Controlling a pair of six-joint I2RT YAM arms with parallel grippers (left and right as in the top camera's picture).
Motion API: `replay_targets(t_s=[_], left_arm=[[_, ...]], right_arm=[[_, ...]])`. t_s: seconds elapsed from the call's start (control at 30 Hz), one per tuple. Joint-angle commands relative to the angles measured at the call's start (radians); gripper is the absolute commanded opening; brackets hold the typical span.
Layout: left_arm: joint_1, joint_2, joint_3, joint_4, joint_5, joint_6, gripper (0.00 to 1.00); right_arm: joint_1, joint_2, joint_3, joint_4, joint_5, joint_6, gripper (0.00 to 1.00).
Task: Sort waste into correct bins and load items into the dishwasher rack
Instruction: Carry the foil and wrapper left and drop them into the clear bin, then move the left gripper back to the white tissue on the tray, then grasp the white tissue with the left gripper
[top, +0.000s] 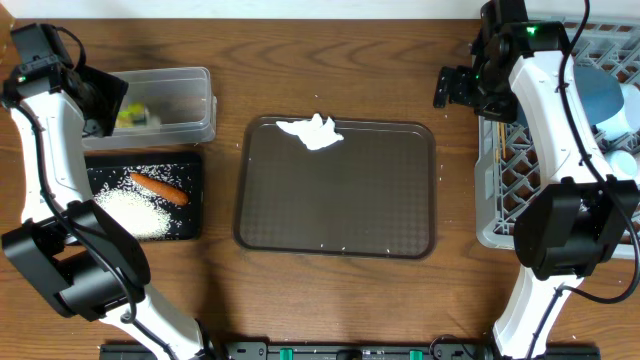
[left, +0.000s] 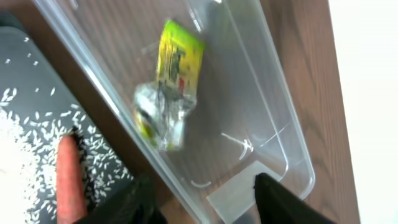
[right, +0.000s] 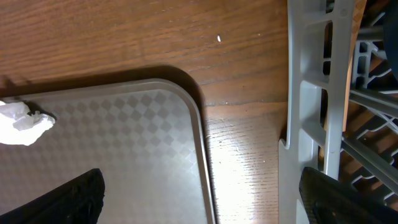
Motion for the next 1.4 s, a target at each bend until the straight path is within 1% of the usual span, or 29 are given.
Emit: replay_targets(t_s=[0.0,0.13,0.17,0.27,0.37,0.53,0.6,0.7,0.77,0.87,1.0,1.1,1.37], left_arm=[[0.0,-0.005,-0.002,-0.031,-0.012,0.001,0.6],[-0.006,-0.005,-0.002,-0.092,0.009,0.003,0.63],[-0.011,-0.005,-0.002,-0.101,0.033,0.024,0.62],[-0.039,-0.005,-0.002,-0.1,0.185,0.177,0.62],[-0.082,-0.007,-0.002,-0.104,0.271,0.255,0.6],[-0.235,-0.01,-0.002,-0.111,0.281,0.329,0.59],[-0.316,-0.01,-0.002,-0.112,0.234,0.34,0.59],[-0.449,-0.006,-0.002,-0.113,0.113,0.32,0.61],[-0.549,0.0,-0.002,-0.112,-0.002,0.268,0.61],[-0.651,0.016,-0.002,-0.109,-0.124,0.195,0.64],[-0.75,0.063,-0.002,-0.09,-0.25,0.089,0.65],[-0.784,0.112,-0.002,-0.047,-0.26,0.083,0.69],[-0.798,0.242,-0.002,0.034,-0.26,0.084,0.7]], right_arm=[[0.01,0.001,0.012,0.0,0.0,0.017,0.99],[0.01,0.001,0.012,0.0,0.0,0.017,0.99],[0.01,0.001,0.012,0.0,0.0,0.017,0.99],[0.01,0.001,0.012,0.0,0.0,0.017,0.99],[0.01,0.001,0.012,0.0,0.0,0.017,0.99],[0.01,0.001,0.012,0.0,0.0,0.017,0.99],[0.01,0.001,0.012,0.0,0.0,0.017,0.99],[0.01,0.001,0.012,0.0,0.0,0.017,0.99],[0.009,0.001,0.012,0.0,0.0,0.017,0.99],[0.01,0.001,0.012,0.0,0.0,0.017,0.99],[0.01,0.001,0.012,0.0,0.0,0.017,0.99],[0.01,0.001,0.012,0.0,0.0,0.017,0.99],[0.01,0.001,0.012,0.0,0.0,0.017,0.99]])
